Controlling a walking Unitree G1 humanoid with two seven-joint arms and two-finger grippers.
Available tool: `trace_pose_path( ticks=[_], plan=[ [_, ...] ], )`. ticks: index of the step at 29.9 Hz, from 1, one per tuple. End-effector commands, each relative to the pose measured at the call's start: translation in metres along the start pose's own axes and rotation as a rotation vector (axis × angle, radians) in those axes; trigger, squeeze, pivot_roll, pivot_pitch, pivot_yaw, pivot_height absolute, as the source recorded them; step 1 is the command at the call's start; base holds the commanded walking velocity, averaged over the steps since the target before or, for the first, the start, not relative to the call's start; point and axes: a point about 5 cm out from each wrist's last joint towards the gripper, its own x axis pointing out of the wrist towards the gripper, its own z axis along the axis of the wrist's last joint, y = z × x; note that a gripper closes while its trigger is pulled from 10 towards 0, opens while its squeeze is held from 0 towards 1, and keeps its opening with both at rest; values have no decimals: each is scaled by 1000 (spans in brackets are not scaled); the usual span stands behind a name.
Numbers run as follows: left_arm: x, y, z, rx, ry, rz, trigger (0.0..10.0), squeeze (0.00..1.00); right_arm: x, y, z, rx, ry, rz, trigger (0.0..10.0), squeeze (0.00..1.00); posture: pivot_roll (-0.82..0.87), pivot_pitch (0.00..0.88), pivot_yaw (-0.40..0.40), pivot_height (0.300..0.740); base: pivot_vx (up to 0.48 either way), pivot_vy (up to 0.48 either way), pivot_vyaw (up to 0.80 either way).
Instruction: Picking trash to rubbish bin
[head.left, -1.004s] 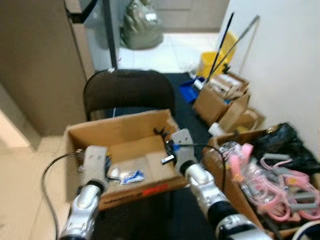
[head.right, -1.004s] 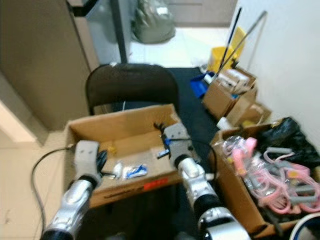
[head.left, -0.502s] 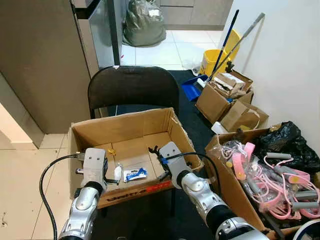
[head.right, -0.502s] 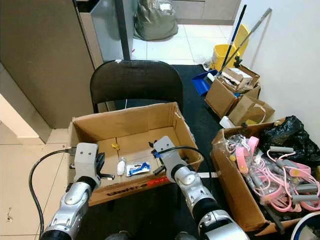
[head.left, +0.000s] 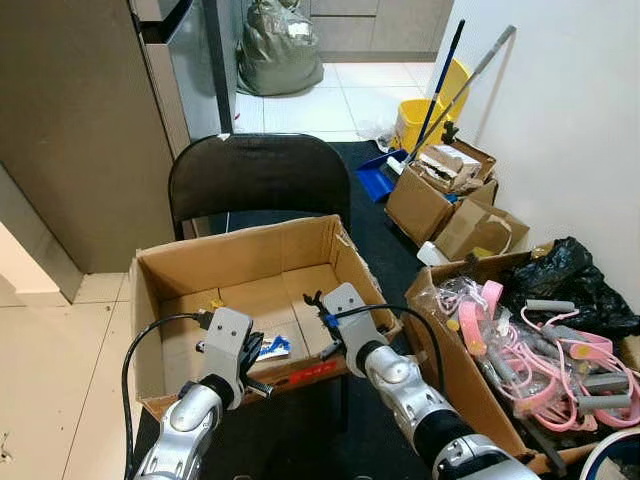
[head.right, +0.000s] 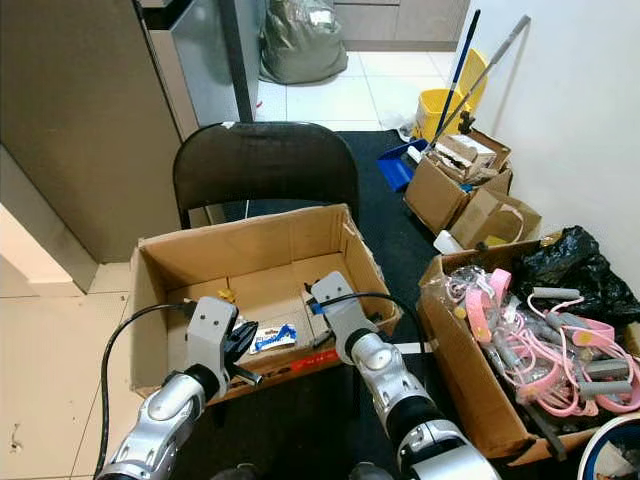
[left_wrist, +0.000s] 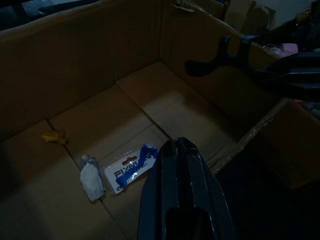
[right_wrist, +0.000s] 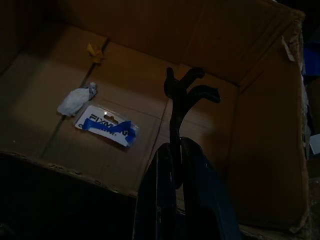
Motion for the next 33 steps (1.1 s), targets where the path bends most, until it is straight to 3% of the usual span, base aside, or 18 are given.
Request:
trace_pose_path(
  ticks=[1,2,3,4,8,9,17,22,29,33],
  plan=[
    [-3,1,-5,-1,24,-5,10000,0,-1,2,-4,14,17,8,10000,0,89,74,-7,740,0,0,0],
    [-3,2,-5,-1,22,-2,10000,0,0,2,-3,24,14,16,10000,43,90,74,-8,740,0,0,0],
    [-4,3,-4,-2,22,-4,10000,0,0,3,-3,32,11,23,10000,882,92,74,-7,740,0,0,0],
    [-4,3,-4,1,22,-4,10000,0,0,4,-2,36,10,27,10000,1000,92,74,-7,740,0,0,0],
    [-5,4,-3,5,22,-2,10000,0,0,3,-1,21,4,16,10000,1000,92,77,-5,740,0,0,0],
    [-5,4,-3,6,22,1,10000,0,0,3,0,18,0,9,10000,0,93,78,-3,740,0,0,0],
    [-5,7,-1,-20,10,34,10000,0,0,0,4,65,-41,-20,10000,0,91,80,-1,740,0,0,0],
    [-3,25,6,-60,-31,182,10000,0,-3,-14,5,179,-79,-116,10000,0,88,79,-2,740,0,0,0],
    [-5,36,10,-72,-62,252,10000,0,-8,-18,-3,219,-76,-145,10000,0,84,79,-1,740,0,0,0],
    [-5,39,11,-36,-54,285,10000,0,-12,-19,-9,241,-81,-160,10000,0,82,82,2,740,0,0,0]
  ],
)
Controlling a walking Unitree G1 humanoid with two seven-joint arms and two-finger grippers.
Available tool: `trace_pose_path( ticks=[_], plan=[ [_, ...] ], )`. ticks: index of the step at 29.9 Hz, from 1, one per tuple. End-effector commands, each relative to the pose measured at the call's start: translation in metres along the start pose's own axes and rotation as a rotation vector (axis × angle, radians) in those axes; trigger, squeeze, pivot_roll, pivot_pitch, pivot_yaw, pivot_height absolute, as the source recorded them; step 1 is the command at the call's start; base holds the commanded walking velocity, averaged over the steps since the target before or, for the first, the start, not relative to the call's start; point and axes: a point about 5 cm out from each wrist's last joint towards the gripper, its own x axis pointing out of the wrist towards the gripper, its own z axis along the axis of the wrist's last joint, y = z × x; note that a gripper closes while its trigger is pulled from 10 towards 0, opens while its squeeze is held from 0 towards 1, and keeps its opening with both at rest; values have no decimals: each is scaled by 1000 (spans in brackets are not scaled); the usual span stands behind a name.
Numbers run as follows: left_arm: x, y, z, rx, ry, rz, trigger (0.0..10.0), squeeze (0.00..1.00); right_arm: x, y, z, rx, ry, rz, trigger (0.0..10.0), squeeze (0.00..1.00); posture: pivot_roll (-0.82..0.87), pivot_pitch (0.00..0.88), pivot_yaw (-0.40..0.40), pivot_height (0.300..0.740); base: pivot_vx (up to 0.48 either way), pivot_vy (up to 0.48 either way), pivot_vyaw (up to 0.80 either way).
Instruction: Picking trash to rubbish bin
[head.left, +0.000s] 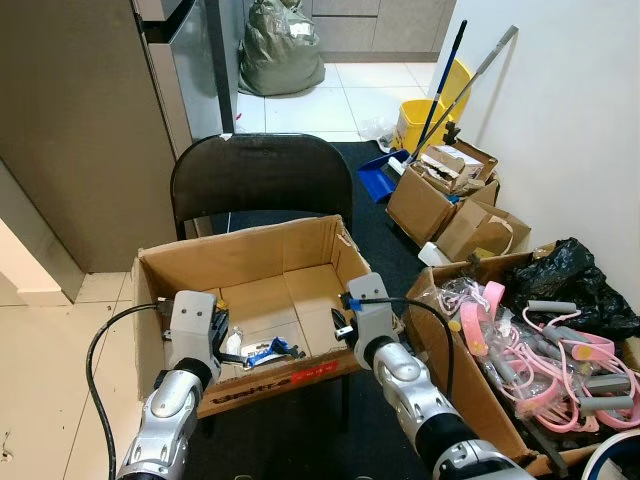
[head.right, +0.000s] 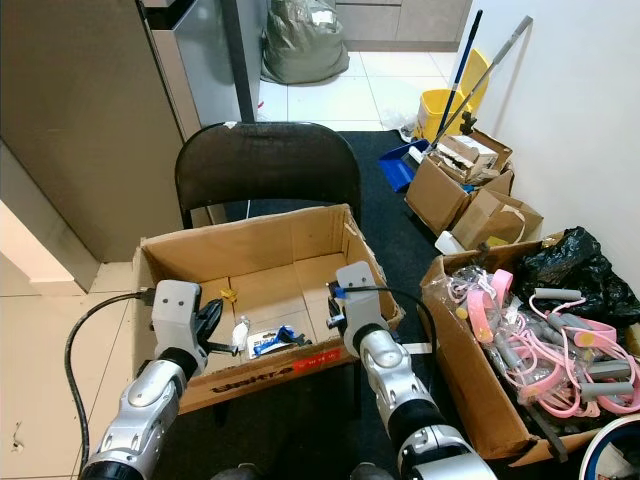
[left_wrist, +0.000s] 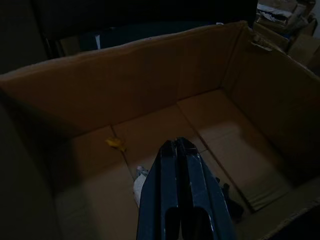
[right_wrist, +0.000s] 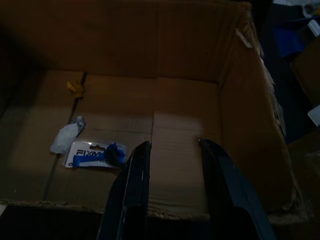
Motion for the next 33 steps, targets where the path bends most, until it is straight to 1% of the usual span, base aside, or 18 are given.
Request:
trace_pose_path(
  ticks=[1,3,4,9,18,33],
  plan=[
    [-2,5,-6,47,35,43,10000,0,-3,-2,-2,24,-16,-12,10000,0,82,82,2,740,0,0,0],
    [-1,8,-9,38,55,75,10000,0,-6,-2,-4,26,-23,-19,10000,0,78,83,3,740,0,0,0],
    [-1,8,-11,21,69,82,10000,0,-9,-3,-9,12,-17,-26,10000,0,77,82,3,740,0,0,0],
    [-1,6,-11,33,59,67,10000,0,-13,-5,-14,21,-8,-33,10000,0,77,83,4,740,0,0,0],
    [0,4,-12,37,65,75,10000,0,-16,-7,-19,24,8,-47,10000,0,71,86,4,740,0,0,0],
    [4,-1,-9,59,49,50,10000,0,-17,-10,-15,43,-11,-59,10000,0,67,84,5,740,0,0,-761]
  ],
)
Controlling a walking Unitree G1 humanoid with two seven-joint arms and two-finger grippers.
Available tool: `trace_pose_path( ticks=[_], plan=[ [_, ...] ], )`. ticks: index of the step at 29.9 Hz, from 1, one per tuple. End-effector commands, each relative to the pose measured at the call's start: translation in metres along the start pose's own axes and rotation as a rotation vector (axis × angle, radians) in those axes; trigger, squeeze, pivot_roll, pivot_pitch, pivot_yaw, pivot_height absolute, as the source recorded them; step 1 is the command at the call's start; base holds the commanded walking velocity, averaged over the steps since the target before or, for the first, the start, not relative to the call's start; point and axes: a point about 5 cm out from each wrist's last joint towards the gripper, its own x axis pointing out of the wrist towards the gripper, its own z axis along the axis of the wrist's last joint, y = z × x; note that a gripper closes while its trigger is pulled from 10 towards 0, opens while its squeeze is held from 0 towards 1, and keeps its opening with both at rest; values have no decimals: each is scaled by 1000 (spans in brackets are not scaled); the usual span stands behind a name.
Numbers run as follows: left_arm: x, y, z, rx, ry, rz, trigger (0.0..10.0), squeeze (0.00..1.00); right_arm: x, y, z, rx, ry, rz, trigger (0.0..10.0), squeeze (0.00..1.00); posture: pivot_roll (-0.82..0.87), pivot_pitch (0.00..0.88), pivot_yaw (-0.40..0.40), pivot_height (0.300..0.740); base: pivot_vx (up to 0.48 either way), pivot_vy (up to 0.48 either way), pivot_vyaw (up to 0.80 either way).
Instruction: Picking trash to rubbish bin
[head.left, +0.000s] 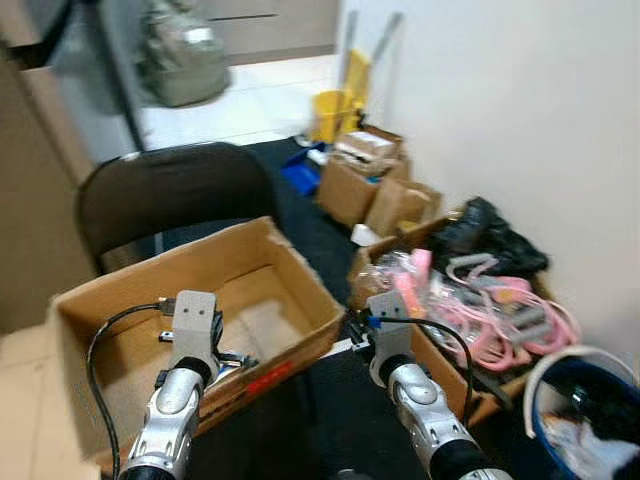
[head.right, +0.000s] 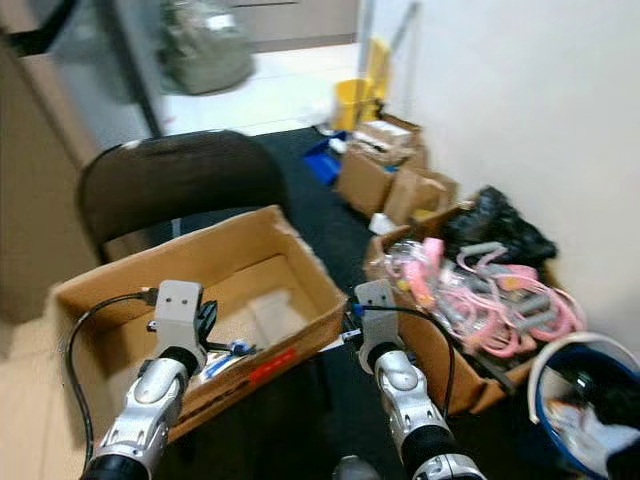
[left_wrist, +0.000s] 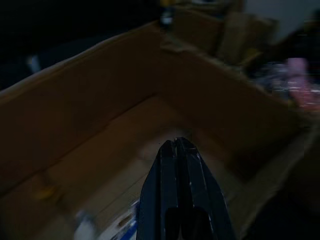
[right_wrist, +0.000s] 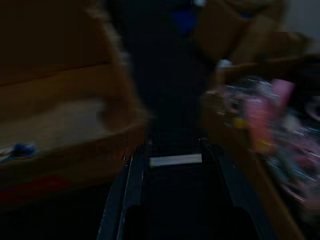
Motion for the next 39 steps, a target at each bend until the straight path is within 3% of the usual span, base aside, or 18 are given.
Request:
trace_pose_path(
  ticks=[1,24,34,39],
  plan=[
    [-1,-1,-3,21,7,-12,10000,0,-2,1,-2,17,4,-7,10000,0,68,86,3,740,0,0,-800],
    [-4,-7,-7,99,17,-91,10000,0,-19,-16,-30,41,93,-138,10000,0,77,67,29,740,0,0,-800],
    [-1,7,-6,115,39,-74,10000,0,-26,-15,-38,75,108,-192,10000,0,78,65,57,740,0,0,-800],
    [2,4,-4,96,23,-76,10000,0,-29,-20,-42,73,118,-214,10000,0,69,65,48,740,0,0,-800]
  ],
)
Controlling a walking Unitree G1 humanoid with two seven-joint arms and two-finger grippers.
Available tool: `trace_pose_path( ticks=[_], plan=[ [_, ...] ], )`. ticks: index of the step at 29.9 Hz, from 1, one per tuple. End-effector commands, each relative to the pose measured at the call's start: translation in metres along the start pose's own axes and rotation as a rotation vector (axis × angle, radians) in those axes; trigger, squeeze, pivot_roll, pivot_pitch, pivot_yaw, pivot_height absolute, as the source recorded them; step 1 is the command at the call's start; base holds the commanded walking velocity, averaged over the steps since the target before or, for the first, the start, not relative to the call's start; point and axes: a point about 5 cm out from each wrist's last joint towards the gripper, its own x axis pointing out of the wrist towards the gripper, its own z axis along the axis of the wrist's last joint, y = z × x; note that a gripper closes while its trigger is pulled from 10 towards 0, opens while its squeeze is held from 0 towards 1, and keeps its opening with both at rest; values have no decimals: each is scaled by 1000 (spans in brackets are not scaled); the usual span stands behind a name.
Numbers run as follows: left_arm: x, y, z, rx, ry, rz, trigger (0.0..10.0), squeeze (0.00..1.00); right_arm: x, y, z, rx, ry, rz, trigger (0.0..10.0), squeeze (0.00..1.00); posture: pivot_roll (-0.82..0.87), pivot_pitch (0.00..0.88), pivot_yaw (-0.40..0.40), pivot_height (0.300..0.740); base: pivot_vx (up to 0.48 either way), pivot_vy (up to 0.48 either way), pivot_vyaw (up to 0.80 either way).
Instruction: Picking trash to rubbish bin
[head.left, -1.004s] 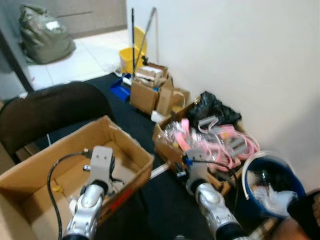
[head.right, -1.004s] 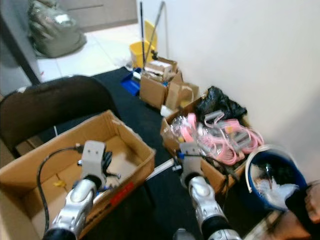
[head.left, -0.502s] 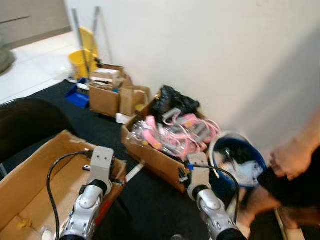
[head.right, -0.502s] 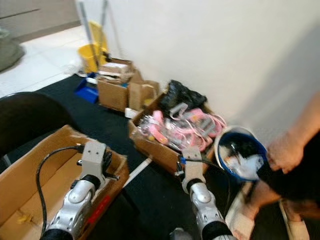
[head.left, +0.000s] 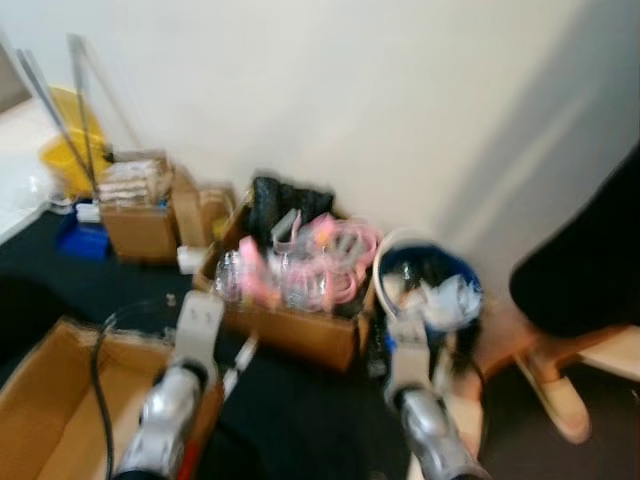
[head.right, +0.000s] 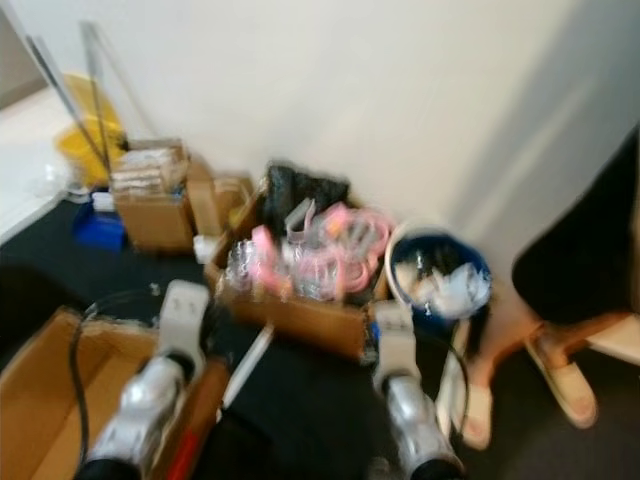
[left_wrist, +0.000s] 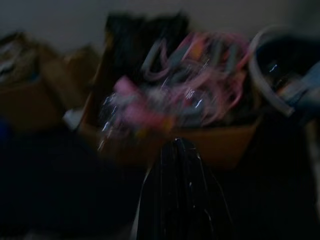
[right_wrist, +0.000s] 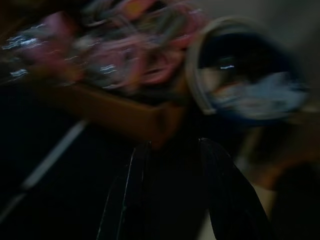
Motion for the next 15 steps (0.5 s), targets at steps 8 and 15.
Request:
trace_pose_path(
  ticks=[8,15],
  plan=[
    [-2,-9,-7,-5,23,-23,10000,0,-1,-10,-3,13,12,-45,10000,0,55,63,45,740,0,0,-800],
    [-2,-12,-8,7,19,-43,10000,0,-4,-13,-7,22,26,-62,10000,0,57,59,42,740,0,0,-800]
  ],
)
